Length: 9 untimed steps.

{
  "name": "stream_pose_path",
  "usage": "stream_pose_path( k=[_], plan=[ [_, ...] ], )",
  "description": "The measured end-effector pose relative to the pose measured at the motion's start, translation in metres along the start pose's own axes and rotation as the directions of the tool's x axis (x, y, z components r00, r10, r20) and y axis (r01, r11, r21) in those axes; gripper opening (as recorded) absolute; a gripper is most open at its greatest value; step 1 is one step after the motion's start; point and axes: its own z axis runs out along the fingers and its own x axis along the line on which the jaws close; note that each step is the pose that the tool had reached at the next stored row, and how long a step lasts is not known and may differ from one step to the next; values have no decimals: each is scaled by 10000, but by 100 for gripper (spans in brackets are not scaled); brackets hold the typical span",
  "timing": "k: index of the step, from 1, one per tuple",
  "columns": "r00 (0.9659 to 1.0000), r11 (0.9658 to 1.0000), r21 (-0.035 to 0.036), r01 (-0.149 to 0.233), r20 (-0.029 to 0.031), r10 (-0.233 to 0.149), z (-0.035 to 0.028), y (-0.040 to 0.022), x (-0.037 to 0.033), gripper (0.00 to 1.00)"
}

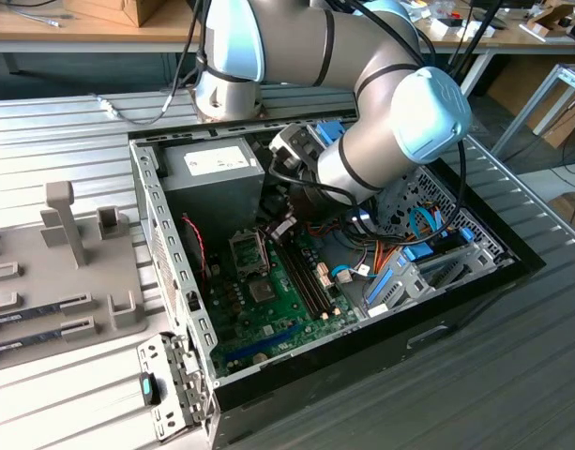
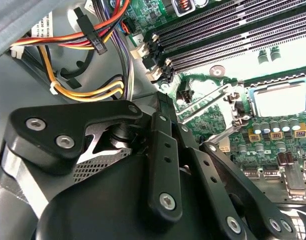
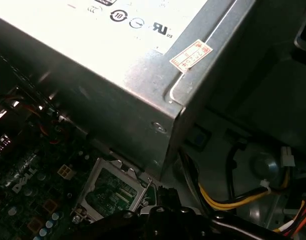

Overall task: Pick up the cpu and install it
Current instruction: 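Close the cpu cover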

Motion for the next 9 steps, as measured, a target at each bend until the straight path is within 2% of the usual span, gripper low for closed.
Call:
stream_pose_path(
  k=[6, 9],
  plan=[
    [10000, 10000, -14, 36, 1, -36, 4, 8, 30, 11],
    [10000, 10000, -48, 78, 11, -78, -3, 7, 42, 11]
  ],
)
